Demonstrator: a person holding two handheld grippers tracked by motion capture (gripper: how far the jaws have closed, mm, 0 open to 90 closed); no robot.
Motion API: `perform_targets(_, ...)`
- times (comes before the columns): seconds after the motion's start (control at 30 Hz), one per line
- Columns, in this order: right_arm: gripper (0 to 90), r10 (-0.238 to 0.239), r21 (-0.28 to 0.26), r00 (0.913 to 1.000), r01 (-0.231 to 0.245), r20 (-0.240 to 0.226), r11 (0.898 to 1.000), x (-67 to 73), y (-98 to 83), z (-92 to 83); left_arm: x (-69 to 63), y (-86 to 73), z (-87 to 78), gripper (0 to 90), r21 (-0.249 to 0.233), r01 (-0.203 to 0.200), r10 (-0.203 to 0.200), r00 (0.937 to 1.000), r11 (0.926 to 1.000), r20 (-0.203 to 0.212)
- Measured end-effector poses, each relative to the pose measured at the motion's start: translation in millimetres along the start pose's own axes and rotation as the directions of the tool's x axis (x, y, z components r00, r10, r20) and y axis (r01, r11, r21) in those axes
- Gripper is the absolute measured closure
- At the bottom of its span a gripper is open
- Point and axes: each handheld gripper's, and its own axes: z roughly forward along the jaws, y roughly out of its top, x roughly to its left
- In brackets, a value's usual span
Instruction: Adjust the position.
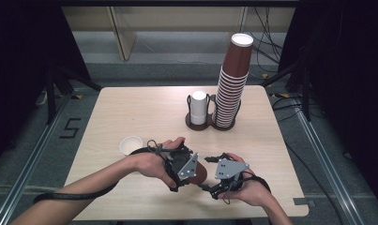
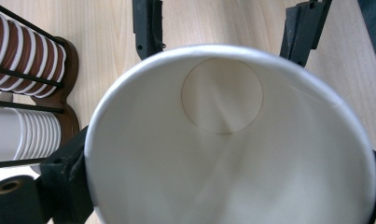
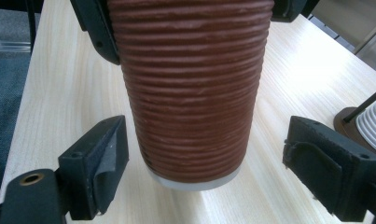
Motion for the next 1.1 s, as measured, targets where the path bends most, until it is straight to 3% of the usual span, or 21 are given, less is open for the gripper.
perform_targets(0.33,16.3,-0.007,0.008,0.9999,0.007,-0.015,1.000,3.1,3.2,9.3,-1.0,4.2,1.5,8.2,0.022,-0.035,0.035,0.9993,0.9991,0.012)
perform_targets(0.37,16.6,-0.011,0.009,0.9997,0.011,-0.023,1.000,3.5,3.5,10.4,-0.1,5.3,0.5,8.2,0.038,-0.059,0.059,0.9982,0.9975,0.013)
perform_targets(0.47,18.9,-0.038,0.007,0.9988,0.038,-0.032,0.999,4.3,4.6,15.4,-3.3,7.0,1.0,8.2,0.027,-0.044,0.043,0.9990,0.9987,0.013)
perform_targets(0.5,19.5,-0.012,0.010,0.9991,0.013,-0.040,1.000,6.0,4.2,16.6,-3.7,7.6,1.0,8.1,0.025,-0.047,0.046,0.9988,0.9986,0.016)
perform_targets(0.7,23.1,-0.059,-0.005,0.9971,0.059,-0.047,0.998,6.0,3.8,21.0,-5.4,8.0,0.4,7.9,0.010,-0.052,0.052,0.9984,0.9986,0.023)
perform_targets(0.73,23.1,-0.029,-0.002,0.9980,0.029,-0.057,1.000,7.8,2.8,20.7,-5.1,7.3,0.1,7.5,0.004,-0.047,0.047,0.9986,0.9989,0.026)
perform_targets(0.8,23.0,-0.051,-0.029,0.9973,0.049,-0.054,0.998,6.6,1.9,19.8,-3.6,5.8,-1.6,6.0,-0.015,-0.031,0.031,0.9986,0.9994,0.043)
perform_targets(0.83,22.9,-0.017,-0.030,0.9974,0.015,-0.070,0.999,8.5,1.1,18.6,-3.6,5.8,-1.6,5.2,-0.015,-0.031,0.031,0.9986,0.9994,0.043)
perform_targets(0.87,22.9,-0.049,-0.025,0.9968,0.047,-0.064,0.999,8.0,0.6,18.5,-3.1,5.5,-2.7,3.2,-0.035,-0.011,0.013,0.9987,0.9993,0.049)
perform_targets(0.9,23.0,-0.051,-0.018,0.9968,0.050,-0.063,0.999,8.0,0.0,17.9,-1.2,5.3,-5.2,0.0,-0.056,-0.010,0.012,0.9988,0.9984,0.047)
perform_targets(1.1,23.0,-0.032,-0.031,0.9981,0.031,-0.053,0.999,5.5,-5.2,12.8,1.5,1.7,-12.3,0.0,-0.099,0.027,-0.026,0.9995,0.9947,0.017)
